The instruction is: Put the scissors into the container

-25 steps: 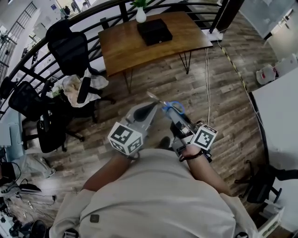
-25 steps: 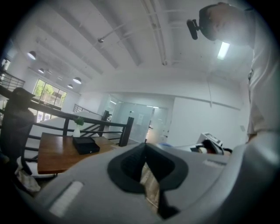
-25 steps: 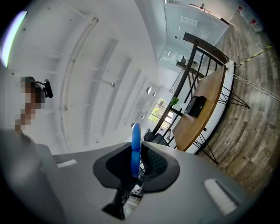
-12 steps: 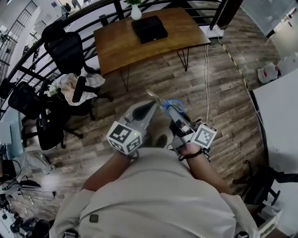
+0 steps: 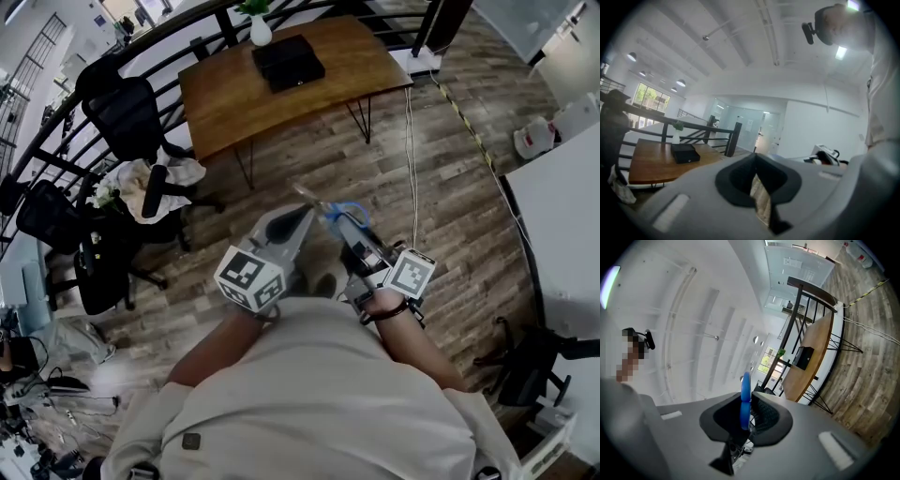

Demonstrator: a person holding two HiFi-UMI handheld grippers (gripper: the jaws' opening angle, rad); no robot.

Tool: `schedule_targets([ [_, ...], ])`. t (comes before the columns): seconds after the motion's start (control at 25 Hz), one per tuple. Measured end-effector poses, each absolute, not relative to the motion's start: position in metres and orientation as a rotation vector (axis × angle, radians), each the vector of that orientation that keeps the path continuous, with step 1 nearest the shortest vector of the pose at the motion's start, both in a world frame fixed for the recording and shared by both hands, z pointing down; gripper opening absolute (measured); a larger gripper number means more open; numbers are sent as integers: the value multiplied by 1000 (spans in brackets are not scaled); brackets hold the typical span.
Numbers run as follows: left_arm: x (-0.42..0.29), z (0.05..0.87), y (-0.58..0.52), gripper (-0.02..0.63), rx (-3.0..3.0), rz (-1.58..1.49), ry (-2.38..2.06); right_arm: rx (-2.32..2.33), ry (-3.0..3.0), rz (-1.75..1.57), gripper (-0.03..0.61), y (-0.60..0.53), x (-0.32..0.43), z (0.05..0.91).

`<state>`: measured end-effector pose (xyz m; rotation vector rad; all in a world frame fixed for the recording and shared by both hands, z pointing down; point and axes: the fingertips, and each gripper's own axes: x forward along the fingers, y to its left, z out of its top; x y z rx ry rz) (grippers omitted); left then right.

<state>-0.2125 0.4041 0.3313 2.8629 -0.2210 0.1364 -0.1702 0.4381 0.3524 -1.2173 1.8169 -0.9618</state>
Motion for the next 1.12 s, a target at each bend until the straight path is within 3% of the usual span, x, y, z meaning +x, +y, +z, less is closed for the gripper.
schedule_targets([
  [1.12,-194,337,307,3,2823,103,-147,-1291,1765,-989,57,348,-152,364],
])
